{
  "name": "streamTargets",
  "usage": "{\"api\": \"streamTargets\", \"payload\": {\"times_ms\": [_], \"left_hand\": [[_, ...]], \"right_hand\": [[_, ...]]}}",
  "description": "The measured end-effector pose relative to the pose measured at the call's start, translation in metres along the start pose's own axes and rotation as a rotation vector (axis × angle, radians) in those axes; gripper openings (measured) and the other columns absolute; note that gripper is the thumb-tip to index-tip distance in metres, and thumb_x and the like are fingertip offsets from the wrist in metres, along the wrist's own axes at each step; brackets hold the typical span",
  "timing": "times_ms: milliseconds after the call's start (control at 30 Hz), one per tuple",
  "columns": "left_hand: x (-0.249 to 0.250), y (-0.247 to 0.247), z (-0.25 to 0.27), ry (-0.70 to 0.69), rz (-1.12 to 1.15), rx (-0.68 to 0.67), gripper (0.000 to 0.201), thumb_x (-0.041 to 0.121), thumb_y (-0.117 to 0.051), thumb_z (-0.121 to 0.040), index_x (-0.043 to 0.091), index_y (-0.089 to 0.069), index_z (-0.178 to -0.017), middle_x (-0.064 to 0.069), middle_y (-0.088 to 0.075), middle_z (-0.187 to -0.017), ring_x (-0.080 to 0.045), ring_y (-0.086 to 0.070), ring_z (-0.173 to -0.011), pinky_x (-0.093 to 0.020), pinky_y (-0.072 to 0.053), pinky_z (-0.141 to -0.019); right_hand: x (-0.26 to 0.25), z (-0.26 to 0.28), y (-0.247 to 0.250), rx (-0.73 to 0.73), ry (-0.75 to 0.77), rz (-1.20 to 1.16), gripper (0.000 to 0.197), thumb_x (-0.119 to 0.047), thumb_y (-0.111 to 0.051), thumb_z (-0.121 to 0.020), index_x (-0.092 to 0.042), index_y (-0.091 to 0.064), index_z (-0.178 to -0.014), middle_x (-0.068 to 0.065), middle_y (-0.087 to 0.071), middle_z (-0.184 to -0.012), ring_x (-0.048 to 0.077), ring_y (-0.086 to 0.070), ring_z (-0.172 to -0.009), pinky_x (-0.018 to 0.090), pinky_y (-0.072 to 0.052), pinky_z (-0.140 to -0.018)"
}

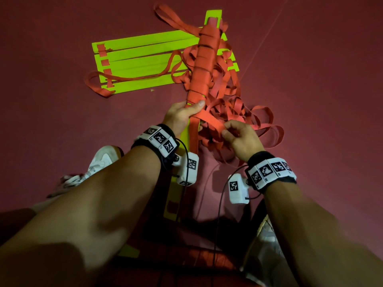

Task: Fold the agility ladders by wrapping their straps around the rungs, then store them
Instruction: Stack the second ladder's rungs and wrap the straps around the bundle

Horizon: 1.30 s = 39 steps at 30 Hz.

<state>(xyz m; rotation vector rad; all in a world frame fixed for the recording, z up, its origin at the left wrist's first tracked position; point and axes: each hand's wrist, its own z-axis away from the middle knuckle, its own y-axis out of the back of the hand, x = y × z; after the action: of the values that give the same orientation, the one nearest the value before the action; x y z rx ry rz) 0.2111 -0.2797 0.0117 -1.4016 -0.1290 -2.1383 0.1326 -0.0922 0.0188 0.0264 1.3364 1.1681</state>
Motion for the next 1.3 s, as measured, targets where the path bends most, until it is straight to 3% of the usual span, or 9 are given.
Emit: {"api": "streamTargets", "payload": {"times_ms": [167, 300, 500, 667, 800, 967, 1100, 1233, 1300], "left_hand": [[-0.010, 0.003, -0.005, 0.002, 0.045, 0.038, 0.030, 0.037, -0.072, -0.084, 0.008, -0.075, -0.086, -0.014, -0.071, -0.074, -0.027, -0.067, -0.065, -0.039, -0.055, -0.073], [-0.016, -0.004, -0.003, 0.030, 0.154, 0.022, 0.056, 0.040, -0.078, -0.074, -0.003, -0.072, -0.108, -0.030, -0.069, -0.108, -0.042, -0.066, -0.096, -0.061, -0.049, -0.096], [-0.009, -0.013, -0.003, 0.063, 0.235, -0.015, 0.060, 0.029, -0.081, -0.075, -0.012, -0.063, -0.116, -0.035, -0.064, -0.108, -0.044, -0.064, -0.094, -0.057, -0.050, -0.095], [-0.015, -0.018, -0.003, 0.014, 0.135, -0.026, 0.047, 0.023, -0.082, -0.072, -0.004, -0.064, -0.106, -0.023, -0.062, -0.095, -0.035, -0.062, -0.086, -0.048, -0.054, -0.084], [-0.017, -0.019, -0.009, 0.006, 0.107, 0.061, 0.050, 0.027, -0.083, -0.066, -0.001, -0.064, -0.103, -0.017, -0.065, -0.089, -0.030, -0.064, -0.078, -0.045, -0.055, -0.076], [-0.021, -0.014, -0.015, -0.027, 0.033, 0.104, 0.063, 0.043, -0.084, -0.063, 0.005, -0.063, -0.109, -0.005, -0.068, -0.087, -0.022, -0.067, -0.080, -0.044, -0.054, -0.082], [-0.026, -0.013, -0.016, -0.048, 0.036, 0.082, 0.062, 0.039, -0.085, -0.063, 0.004, -0.061, -0.108, -0.004, -0.066, -0.083, -0.018, -0.066, -0.073, -0.036, -0.054, -0.074], [-0.026, -0.015, -0.013, -0.058, 0.060, 0.041, 0.074, 0.046, -0.084, -0.055, 0.008, -0.061, -0.114, -0.004, -0.066, -0.092, -0.019, -0.066, -0.085, -0.039, -0.054, -0.085], [-0.026, -0.016, -0.012, -0.062, 0.095, 0.017, 0.078, 0.044, -0.084, -0.055, 0.005, -0.059, -0.118, -0.007, -0.065, -0.094, -0.021, -0.065, -0.087, -0.039, -0.054, -0.085]], "right_hand": [[-0.014, -0.001, 0.003, 0.080, 0.013, -0.069, 0.018, -0.017, -0.043, -0.078, -0.016, -0.054, -0.063, -0.001, -0.053, -0.056, 0.007, -0.045, -0.052, 0.028, -0.036, -0.056], [-0.012, -0.004, 0.003, 0.151, 0.035, -0.064, 0.027, -0.027, -0.042, -0.077, -0.005, -0.055, -0.066, 0.006, -0.052, -0.059, 0.022, -0.048, -0.060, 0.035, -0.038, -0.060], [-0.010, 0.001, 0.004, 0.090, 0.146, -0.139, 0.037, -0.044, -0.060, -0.090, -0.018, -0.059, -0.063, 0.002, -0.055, -0.063, 0.011, -0.049, -0.061, 0.032, -0.039, -0.062], [-0.004, -0.004, 0.004, 0.079, 0.120, -0.132, 0.035, -0.040, -0.060, -0.092, -0.015, -0.062, -0.068, 0.012, -0.063, -0.068, 0.022, -0.055, -0.063, 0.039, -0.047, -0.067], [-0.004, -0.005, 0.008, 0.037, 0.102, -0.135, 0.033, -0.032, -0.058, -0.095, -0.010, -0.062, -0.072, 0.001, -0.059, -0.064, 0.013, -0.052, -0.060, 0.037, -0.044, -0.064], [0.001, -0.005, 0.012, -0.001, 0.124, -0.146, 0.010, -0.025, -0.068, -0.086, -0.030, -0.066, -0.077, -0.008, -0.067, -0.071, 0.015, -0.062, -0.069, 0.041, -0.052, -0.073], [-0.001, -0.004, 0.015, -0.037, 0.117, -0.196, 0.026, -0.004, -0.080, -0.078, -0.023, -0.063, -0.085, -0.007, -0.063, -0.077, 0.013, -0.059, -0.069, 0.034, -0.052, -0.069], [-0.011, -0.003, 0.012, -0.083, 0.012, -0.419, 0.024, -0.039, -0.065, -0.092, -0.021, -0.070, -0.077, -0.008, -0.067, -0.076, 0.012, -0.061, -0.075, 0.030, -0.048, -0.072], [-0.010, -0.005, 0.012, -0.075, 0.003, -0.375, 0.032, -0.036, -0.059, -0.097, -0.020, -0.068, -0.071, 0.003, -0.062, -0.074, 0.019, -0.055, -0.072, 0.036, -0.044, -0.070]]}}
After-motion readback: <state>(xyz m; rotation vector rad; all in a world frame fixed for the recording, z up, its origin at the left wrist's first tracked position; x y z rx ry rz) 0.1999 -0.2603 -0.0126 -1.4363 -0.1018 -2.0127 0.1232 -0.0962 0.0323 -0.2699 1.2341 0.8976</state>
